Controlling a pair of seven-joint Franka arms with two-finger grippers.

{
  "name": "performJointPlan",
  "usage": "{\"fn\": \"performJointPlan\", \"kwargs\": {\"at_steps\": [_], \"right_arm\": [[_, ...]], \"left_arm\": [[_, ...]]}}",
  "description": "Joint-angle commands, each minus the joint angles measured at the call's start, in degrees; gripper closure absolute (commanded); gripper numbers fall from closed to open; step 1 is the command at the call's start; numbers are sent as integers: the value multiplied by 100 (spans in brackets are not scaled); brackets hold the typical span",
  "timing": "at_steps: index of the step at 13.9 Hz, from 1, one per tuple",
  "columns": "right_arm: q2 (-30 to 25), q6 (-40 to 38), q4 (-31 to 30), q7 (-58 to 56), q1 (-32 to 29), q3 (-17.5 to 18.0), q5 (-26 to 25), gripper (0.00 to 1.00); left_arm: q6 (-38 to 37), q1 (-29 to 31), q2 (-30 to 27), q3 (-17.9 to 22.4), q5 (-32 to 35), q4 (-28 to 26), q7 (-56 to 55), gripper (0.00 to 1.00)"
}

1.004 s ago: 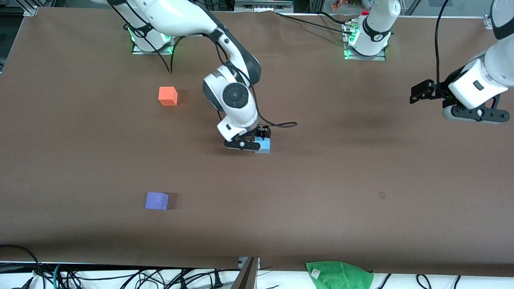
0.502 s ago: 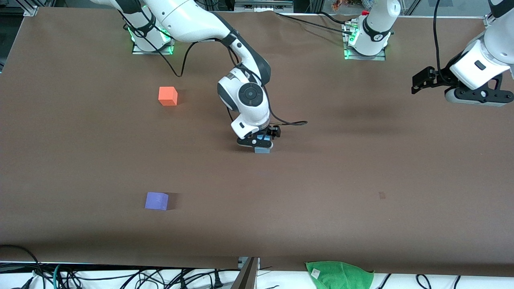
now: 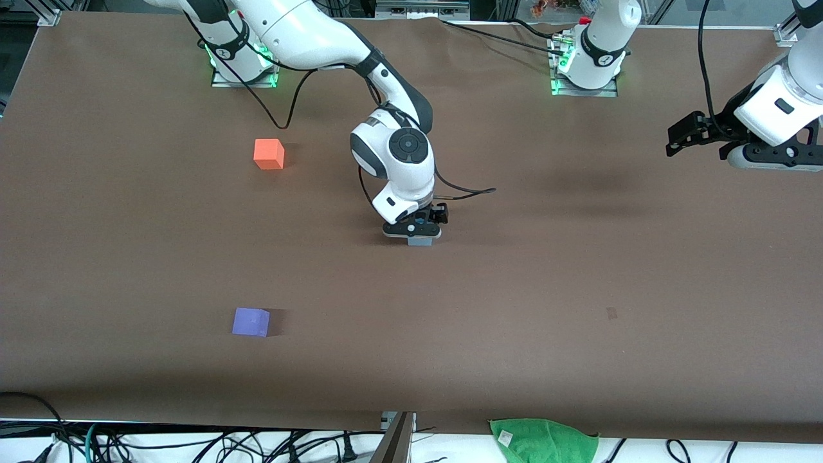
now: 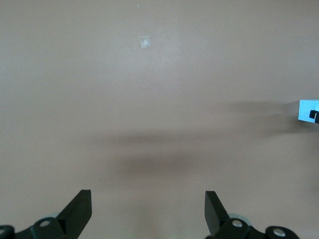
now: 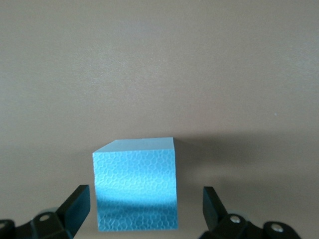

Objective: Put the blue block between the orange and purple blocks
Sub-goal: 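Carry the blue cube with the right gripper toward the orange cube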

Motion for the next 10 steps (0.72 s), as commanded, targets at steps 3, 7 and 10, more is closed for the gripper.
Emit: {"fn": "performJointPlan", "kwargs": {"at_steps": [3, 7, 10], "right_arm": [[247, 279, 181, -29, 54, -36, -89, 15], [238, 262, 190, -83, -25, -18, -62, 57], [133, 122, 190, -135, -200, -1, 8, 82]], "left_arm": [[-66, -52, 95, 38, -25, 201, -59, 0], [-101, -52, 104, 38, -25, 201, -77, 0], [-101, -52, 104, 38, -25, 201, -85, 0]]}}
